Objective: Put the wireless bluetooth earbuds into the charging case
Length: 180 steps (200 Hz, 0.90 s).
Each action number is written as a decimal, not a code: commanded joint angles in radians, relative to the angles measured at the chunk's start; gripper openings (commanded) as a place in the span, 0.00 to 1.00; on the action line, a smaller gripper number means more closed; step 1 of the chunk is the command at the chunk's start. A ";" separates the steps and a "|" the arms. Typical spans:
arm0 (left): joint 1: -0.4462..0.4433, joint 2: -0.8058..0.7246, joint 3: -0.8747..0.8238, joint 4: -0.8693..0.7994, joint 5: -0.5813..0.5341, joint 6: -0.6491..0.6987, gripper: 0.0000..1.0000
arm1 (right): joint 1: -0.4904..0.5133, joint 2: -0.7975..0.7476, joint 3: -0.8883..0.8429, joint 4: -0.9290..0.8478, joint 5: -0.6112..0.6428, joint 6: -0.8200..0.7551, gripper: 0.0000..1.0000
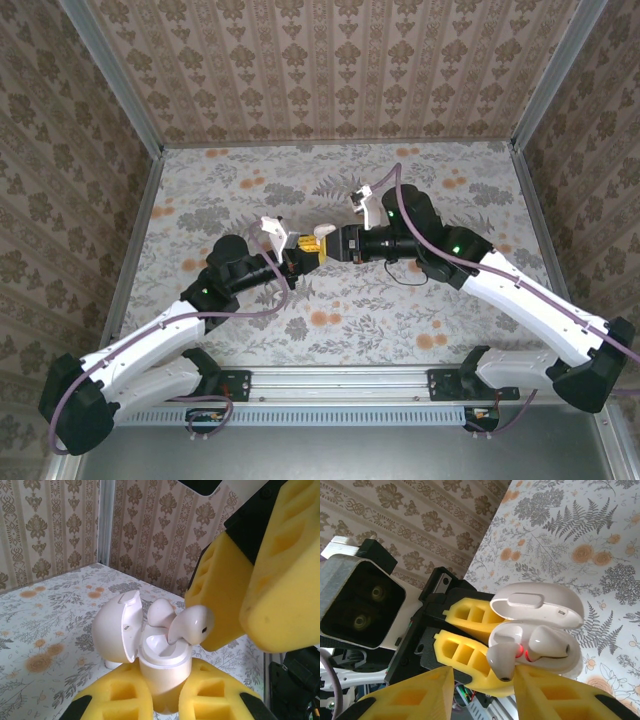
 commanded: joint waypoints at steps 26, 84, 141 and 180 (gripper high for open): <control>-0.002 -0.001 0.020 0.034 0.013 -0.013 0.00 | 0.019 0.020 0.051 -0.048 -0.006 -0.035 0.37; -0.002 0.002 0.023 0.033 0.012 -0.012 0.00 | 0.026 0.039 0.071 -0.063 -0.011 -0.046 0.37; -0.002 0.003 0.023 0.031 0.011 -0.009 0.00 | 0.027 0.034 0.103 -0.107 -0.041 -0.071 0.37; -0.002 0.002 0.028 0.029 0.014 -0.008 0.00 | 0.019 0.000 0.118 -0.176 -0.035 -0.095 0.38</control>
